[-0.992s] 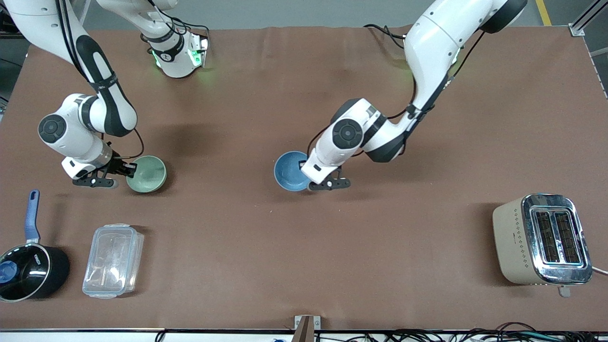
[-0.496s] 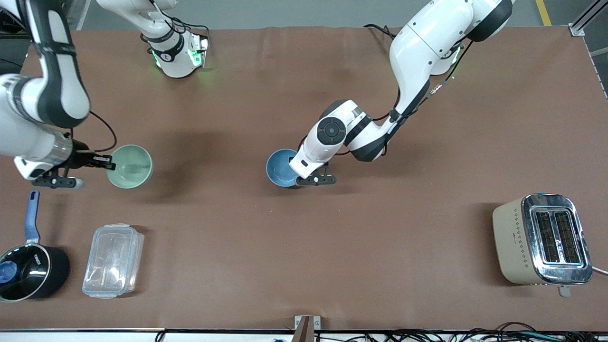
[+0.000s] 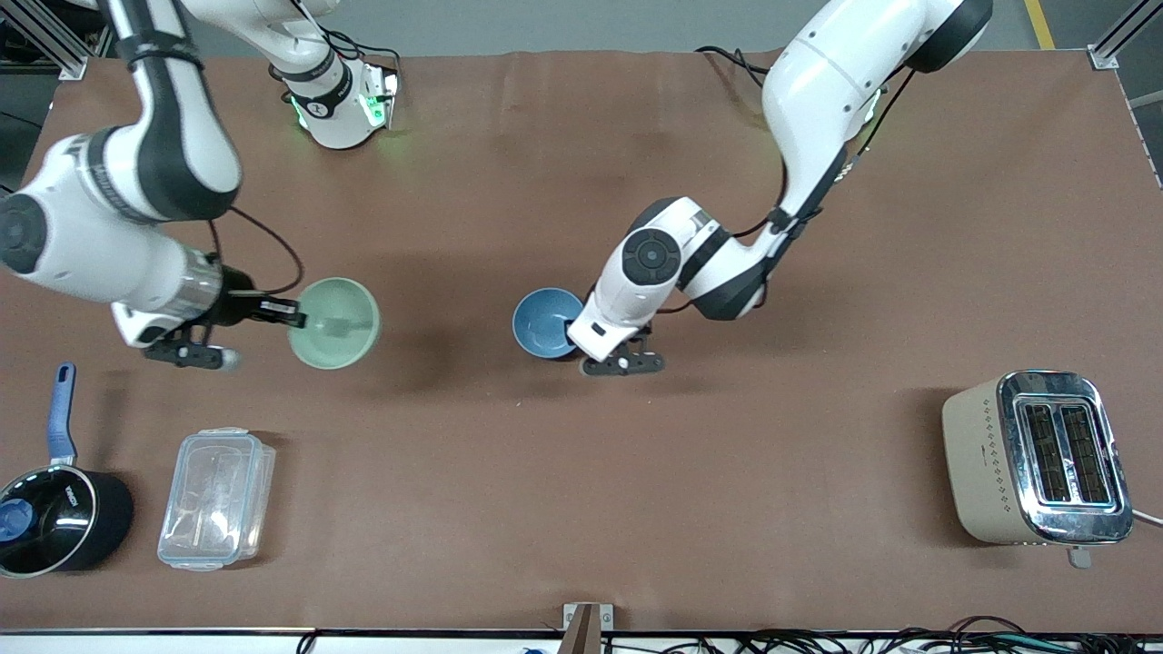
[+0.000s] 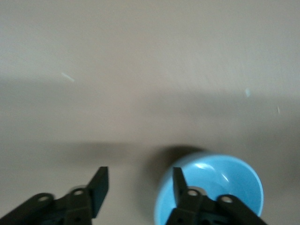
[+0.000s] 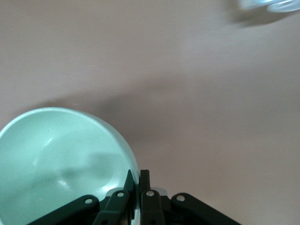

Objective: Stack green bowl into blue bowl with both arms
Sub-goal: 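Slide the blue bowl with the left gripper while the right gripper slides the green bowl, then lift the green bowl into the blue bowl while the left gripper releases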

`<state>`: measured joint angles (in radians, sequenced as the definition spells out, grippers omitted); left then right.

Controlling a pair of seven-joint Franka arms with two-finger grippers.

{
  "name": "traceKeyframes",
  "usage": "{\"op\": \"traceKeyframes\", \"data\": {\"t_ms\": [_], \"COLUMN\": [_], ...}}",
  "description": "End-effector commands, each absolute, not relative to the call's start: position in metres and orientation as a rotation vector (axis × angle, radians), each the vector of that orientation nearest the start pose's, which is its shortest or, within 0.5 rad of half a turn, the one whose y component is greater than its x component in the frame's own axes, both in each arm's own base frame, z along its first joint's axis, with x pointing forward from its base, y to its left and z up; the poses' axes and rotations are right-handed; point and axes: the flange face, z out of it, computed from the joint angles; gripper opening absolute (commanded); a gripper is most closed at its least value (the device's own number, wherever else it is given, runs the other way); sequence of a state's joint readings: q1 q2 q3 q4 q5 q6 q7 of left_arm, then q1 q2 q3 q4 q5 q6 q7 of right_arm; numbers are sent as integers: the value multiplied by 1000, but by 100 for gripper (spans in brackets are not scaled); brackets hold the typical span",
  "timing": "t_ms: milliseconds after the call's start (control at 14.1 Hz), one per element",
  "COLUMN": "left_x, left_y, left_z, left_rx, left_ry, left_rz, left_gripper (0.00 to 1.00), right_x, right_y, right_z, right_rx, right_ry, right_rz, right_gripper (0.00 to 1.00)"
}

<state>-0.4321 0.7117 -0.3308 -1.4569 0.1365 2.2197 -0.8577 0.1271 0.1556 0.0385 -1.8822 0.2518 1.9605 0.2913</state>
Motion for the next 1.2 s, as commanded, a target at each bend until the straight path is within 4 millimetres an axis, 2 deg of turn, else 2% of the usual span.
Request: {"op": "traceKeyframes", "data": {"t_ms": [0,142,283,425,496,709,780,992,1134], "left_x": [597,624,639,648,649,641,636,624,620], "left_y": [-409,-352,-295,-233,-205,-146,-134,-91,-82], "left_z": [375,425,471,503,519,569,586,609,616], "left_rx": [-3153,-3137,-3118,-3091,-3086,-3082,-3090,-3087,-3080], "left_ry": [-257,-322,-415,-529,-510,-326,-228,111,210], "left_rz": [-86,-173,-221,-192,-174,-182,-194,-144,-139], "left_gripper": [100,100,100,100,100,100,100,100,100], "right_x": [583,575,569,555,545,515,505,478,478], "right_y": [199,271,320,345,358,375,378,381,375], "right_z": [416,404,390,382,376,337,323,288,283], "right_rx": [-2868,-2847,-2851,-2897,-2913,-2924,-2922,-2915,-2921], "right_ry": [480,564,620,649,645,661,662,667,680], "right_rz": [161,122,108,69,67,49,22,1,10], "right_gripper": [0,0,0,0,0,0,0,0,0]}}
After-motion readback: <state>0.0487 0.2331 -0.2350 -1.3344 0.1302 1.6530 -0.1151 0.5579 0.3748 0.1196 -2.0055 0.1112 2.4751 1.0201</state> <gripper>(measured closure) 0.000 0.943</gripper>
